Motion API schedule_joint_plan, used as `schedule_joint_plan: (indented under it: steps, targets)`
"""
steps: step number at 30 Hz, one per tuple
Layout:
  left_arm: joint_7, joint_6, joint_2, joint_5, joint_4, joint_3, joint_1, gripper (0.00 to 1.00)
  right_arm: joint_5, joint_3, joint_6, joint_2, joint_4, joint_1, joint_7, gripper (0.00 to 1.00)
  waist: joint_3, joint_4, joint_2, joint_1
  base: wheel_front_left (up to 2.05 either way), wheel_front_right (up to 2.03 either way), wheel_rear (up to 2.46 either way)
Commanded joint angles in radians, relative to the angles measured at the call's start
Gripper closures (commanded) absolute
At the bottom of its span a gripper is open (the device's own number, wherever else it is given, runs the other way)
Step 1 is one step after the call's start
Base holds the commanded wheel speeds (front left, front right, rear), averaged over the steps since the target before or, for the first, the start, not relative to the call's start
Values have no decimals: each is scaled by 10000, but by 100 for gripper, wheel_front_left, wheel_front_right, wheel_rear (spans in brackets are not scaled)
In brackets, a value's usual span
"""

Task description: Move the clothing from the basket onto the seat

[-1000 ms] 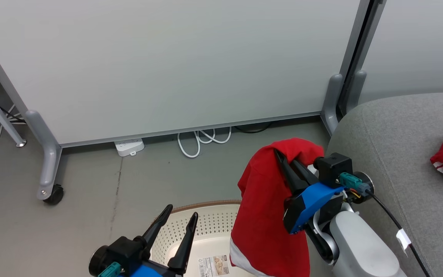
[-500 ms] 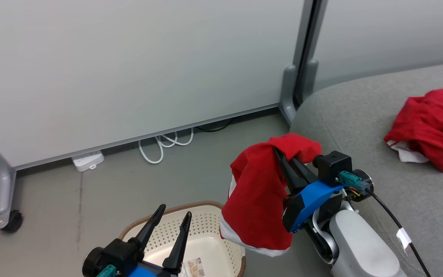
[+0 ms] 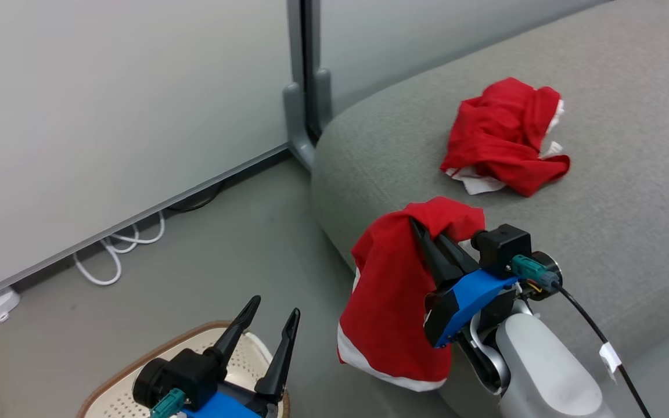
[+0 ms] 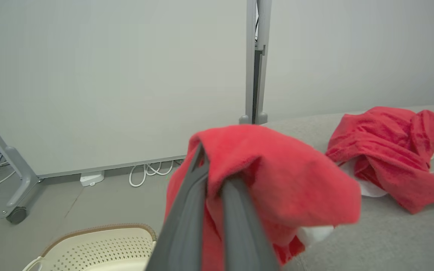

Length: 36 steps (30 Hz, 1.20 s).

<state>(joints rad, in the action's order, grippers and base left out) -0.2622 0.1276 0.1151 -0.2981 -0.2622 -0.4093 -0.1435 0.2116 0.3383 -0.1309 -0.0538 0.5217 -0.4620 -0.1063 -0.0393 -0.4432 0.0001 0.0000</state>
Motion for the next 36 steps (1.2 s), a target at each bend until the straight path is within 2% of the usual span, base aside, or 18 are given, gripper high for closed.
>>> schedule_joint_plan:
  steps: [1,10,17,22,28,36]
  targets:
    - [-38,37,106,21,-19,-33,-107,0,26,-57,3,27,-20,3,-87,100,-224,-929,-1,0,0,0,0]
    - [-38,37,296,-349,-403,-1026,-1004,0,-404,-1222,3,29,-448,568,-166,100,-595,-1139,-1,0,0,0,0]
    - [-40,37,380,-525,-472,-1186,-1136,0,-573,-1396,3,42,-793,784,-22,100,-598,-1132,-1,0,0,0,0]
    - [-38,37,563,-367,-367,-893,-1053,0,-904,-1556,3,-37,-1157,-70,406,100,-965,-1140,-1,0,0,0,0]
    - [-40,38,927,-15,-49,-479,-1167,0,-1179,-1788,5,-858,-1143,-2390,1344,100,-1891,-1137,-1,0,0,0,0]
    - [-38,38,1441,352,625,-1049,-2605,0,-787,-3998,5,-3255,-722,-5653,2025,100,-4188,408,-1,0,0,0,0]
